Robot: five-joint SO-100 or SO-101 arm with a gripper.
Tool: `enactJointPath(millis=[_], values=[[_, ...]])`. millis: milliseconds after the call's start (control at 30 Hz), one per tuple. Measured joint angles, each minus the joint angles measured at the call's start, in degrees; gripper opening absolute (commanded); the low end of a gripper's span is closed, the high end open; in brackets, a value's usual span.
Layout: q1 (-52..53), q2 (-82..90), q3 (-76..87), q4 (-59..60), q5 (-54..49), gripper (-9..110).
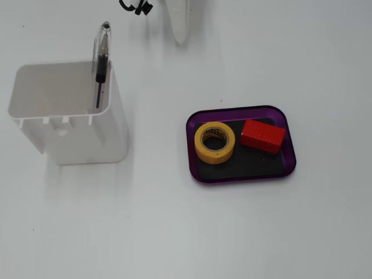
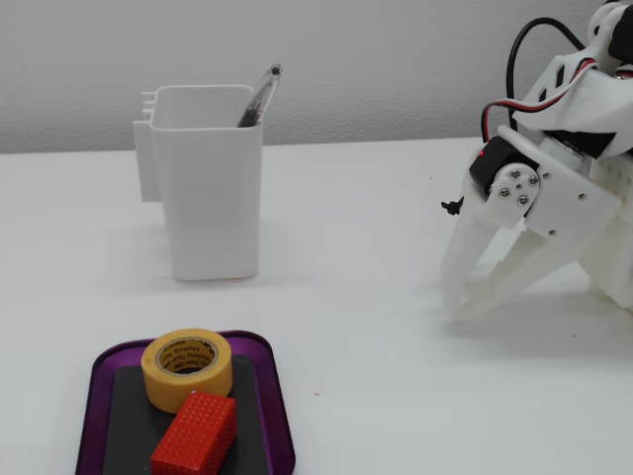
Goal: Remove the yellow tape from the box.
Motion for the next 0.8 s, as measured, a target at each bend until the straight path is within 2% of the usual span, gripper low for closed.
enactJointPath(millis=[67, 167, 233, 633, 800], values=[[0.00, -0.09, -0.53, -0.70, -0.88, -1], [0.00, -0.18, -7.82, -2.99, -8.70, -1], [0.00, -0.18, -10.46, -3.78, -10.28, -1], [0.26, -0.79, -15.03, -4.22, -11.07, 0], [0.62, -11.87, -25.14, -4.22, -11.60, 3]])
